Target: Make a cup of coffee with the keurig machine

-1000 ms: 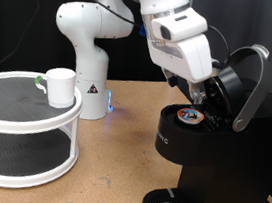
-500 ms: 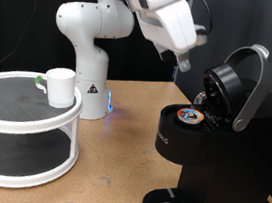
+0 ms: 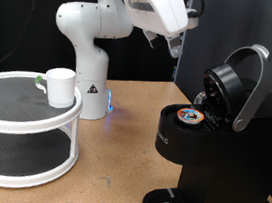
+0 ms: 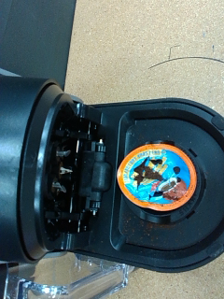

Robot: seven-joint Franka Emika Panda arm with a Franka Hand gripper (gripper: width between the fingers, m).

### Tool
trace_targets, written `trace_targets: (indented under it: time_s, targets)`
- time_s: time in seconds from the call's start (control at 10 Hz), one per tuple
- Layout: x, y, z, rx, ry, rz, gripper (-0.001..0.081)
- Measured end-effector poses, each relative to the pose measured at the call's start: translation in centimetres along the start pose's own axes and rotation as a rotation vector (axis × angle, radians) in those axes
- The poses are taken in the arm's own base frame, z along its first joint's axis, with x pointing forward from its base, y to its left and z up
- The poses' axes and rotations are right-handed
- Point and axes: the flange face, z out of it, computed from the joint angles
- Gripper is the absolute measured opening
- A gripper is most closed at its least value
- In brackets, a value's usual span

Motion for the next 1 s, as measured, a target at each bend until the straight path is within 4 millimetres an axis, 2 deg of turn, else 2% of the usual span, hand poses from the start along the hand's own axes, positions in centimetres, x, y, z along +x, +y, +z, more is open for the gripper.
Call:
trace_targets:
  time_s: [0.2, 0.3, 0.7, 1.0]
  targets:
    - [0.7, -0.5, 0.5, 0.027, 0.036, 0.037, 0.0808]
    - [1.6, -1.1, 0.7, 0.044, 0.065, 0.069, 0.0808]
    - [6.5, -4.8, 2.0, 0.049, 0.096, 0.083, 0.0808]
    - [8.9, -7.3, 3.9, 0.032, 0.073, 0.076, 0.0808]
